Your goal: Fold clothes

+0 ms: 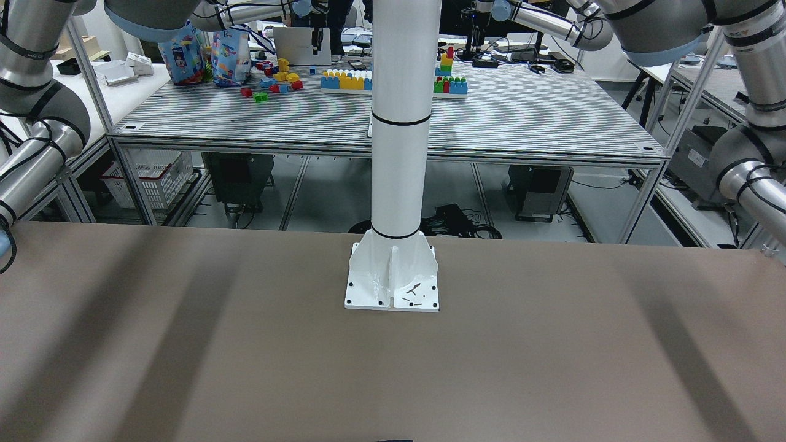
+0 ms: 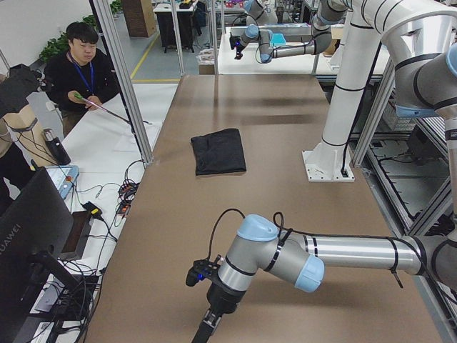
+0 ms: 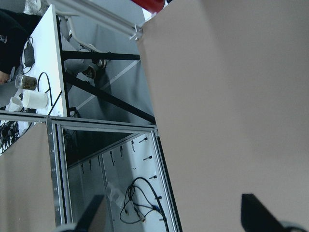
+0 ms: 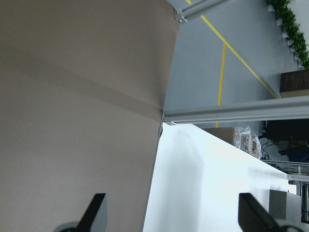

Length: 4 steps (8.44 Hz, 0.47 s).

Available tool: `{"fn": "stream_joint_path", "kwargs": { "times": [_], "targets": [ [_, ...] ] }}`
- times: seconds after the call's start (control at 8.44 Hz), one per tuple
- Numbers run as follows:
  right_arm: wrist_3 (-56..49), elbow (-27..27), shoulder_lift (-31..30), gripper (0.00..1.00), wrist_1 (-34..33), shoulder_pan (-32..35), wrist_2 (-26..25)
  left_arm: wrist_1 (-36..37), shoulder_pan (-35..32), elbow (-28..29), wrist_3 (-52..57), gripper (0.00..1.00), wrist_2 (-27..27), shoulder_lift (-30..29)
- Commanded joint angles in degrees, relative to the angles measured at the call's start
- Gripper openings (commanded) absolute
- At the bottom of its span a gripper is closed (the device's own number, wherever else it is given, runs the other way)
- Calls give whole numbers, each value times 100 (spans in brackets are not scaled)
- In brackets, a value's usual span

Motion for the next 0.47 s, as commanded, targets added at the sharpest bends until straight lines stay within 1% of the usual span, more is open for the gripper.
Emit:
{"fn": "stream_joint_path", "kwargs": {
  "times": [0.0, 0.12, 0.36],
  "targets": [
    [-35, 136, -402, 95, 87, 265, -365, -202, -221, -242, -42, 100, -98, 302],
    [9, 268, -358, 95, 35, 247, -374, -271, -257, -253, -199, 100, -301, 353],
    [-8, 279, -367, 95, 69, 247, -252, -272, -249, -245, -165, 100, -268, 179]
  ]
}}
